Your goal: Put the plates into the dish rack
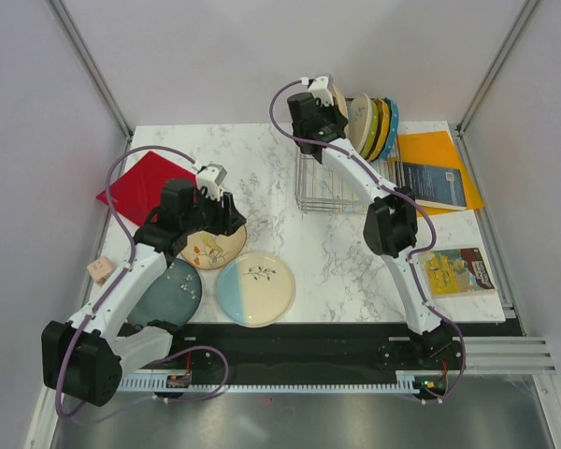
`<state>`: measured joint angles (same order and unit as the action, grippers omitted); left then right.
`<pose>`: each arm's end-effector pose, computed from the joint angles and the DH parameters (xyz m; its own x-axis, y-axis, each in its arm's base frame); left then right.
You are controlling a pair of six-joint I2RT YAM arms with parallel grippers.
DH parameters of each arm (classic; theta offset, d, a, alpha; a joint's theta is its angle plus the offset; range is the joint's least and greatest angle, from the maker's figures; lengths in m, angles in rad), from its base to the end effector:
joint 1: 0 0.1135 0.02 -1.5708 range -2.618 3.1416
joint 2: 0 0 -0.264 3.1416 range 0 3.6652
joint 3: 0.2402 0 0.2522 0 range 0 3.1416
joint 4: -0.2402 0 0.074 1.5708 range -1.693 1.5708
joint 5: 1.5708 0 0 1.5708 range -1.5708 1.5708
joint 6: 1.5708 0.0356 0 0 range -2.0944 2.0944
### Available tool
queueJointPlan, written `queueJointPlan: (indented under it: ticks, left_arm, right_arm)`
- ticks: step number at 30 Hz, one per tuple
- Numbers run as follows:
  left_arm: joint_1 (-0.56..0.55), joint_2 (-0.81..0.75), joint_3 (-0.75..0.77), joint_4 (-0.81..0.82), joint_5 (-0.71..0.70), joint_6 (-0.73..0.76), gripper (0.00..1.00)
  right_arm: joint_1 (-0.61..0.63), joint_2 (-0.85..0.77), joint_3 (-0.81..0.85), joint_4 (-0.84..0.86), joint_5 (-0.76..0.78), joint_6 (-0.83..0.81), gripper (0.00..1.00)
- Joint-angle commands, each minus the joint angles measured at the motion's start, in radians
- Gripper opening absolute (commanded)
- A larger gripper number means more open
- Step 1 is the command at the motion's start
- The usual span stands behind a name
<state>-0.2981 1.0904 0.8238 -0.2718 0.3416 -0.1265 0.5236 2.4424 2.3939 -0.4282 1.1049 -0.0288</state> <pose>0.2282 -0.0826 0.2858 -0.5558 0.0464 -0.8300 0.4854 0.8287 -0.2787 0.4919 0.2473 0.2902 -0.4105 -0.2520 -0.8763 0.4512 0.7790 -0.4354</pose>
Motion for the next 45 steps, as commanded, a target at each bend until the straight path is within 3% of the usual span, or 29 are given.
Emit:
queueJointPlan:
  ticks: [1, 2, 5, 14, 18, 20, 23, 24, 26, 27, 28, 30, 34, 37, 42, 44, 45]
  left_arm:
    - [0.005, 0.011, 0.044, -0.017, -0.007, -0.024, 0.57]
    - [0.005, 0.009, 0.044, -0.018, -0.013, -0.024, 0.57]
    - [0.007, 0.005, 0.048, -0.02, -0.019, -0.025, 0.57]
    - [0.007, -0.014, 0.046, -0.009, -0.019, -0.035, 0.57]
    - [0.008, -0.047, 0.054, -0.04, -0.099, -0.054, 0.59]
    - [0.008, -0.047, 0.066, -0.104, -0.124, -0.059, 0.62]
    - [0.014, -0.002, 0.115, -0.26, -0.161, -0.116, 0.65]
    - [0.03, 0.003, 0.118, -0.291, -0.153, -0.165, 0.68]
    - [0.048, -0.016, 0.094, -0.314, -0.133, -0.249, 0.84]
    - [0.056, -0.026, 0.062, -0.316, -0.135, -0.272, 0.91]
    - [0.056, -0.033, 0.048, -0.317, -0.147, -0.291, 0.92]
    - [0.059, -0.041, 0.008, -0.317, -0.162, -0.329, 0.91]
    - [0.066, -0.044, -0.012, -0.314, -0.185, -0.332, 0.9]
    - [0.066, -0.038, -0.011, -0.305, -0.196, -0.318, 0.89]
    - [0.076, -0.021, 0.009, -0.296, -0.233, -0.312, 0.88]
    - [0.082, -0.023, 0.018, -0.296, -0.24, -0.303, 0.88]
    - [0.085, -0.021, 0.021, -0.297, -0.243, -0.299, 0.88]
  right_arm:
    - [-0.005, 0.007, 0.034, -0.027, 0.013, 0.021, 0.14]
    - [-0.004, 0.003, 0.033, -0.027, 0.01, 0.02, 0.24]
    - [-0.004, -0.039, 0.002, -0.029, -0.002, 0.013, 0.38]
    - [0.001, -0.12, -0.024, -0.026, -0.007, -0.011, 0.41]
    - [0.033, -0.254, -0.048, -0.011, -0.03, -0.04, 0.47]
    - [0.053, -0.375, -0.146, -0.01, -0.074, -0.043, 0.52]
    - [0.079, -0.573, -0.38, -0.139, -0.274, 0.012, 0.64]
    - [0.078, -0.626, -0.453, -0.173, -0.503, 0.02, 0.67]
    - [0.078, -0.762, -0.682, -0.239, -0.795, 0.001, 0.69]
    - [0.078, -0.801, -0.756, -0.251, -1.062, -0.003, 0.7]
    - [0.078, -0.836, -0.892, -0.257, -1.185, -0.008, 0.71]
    - [0.079, -0.898, -1.01, -0.248, -1.447, 0.016, 0.7]
    - [0.082, -0.918, -1.278, -0.155, -1.681, 0.087, 0.62]
    - [0.113, -0.921, -1.399, -0.049, -1.645, 0.101, 0.6]
    - [0.193, -0.82, -1.397, 0.058, -1.622, 0.072, 0.46]
    - [0.216, -0.771, -1.346, 0.068, -1.646, 0.047, 0.35]
    - [0.222, -0.757, -1.33, 0.069, -1.653, 0.043, 0.23]
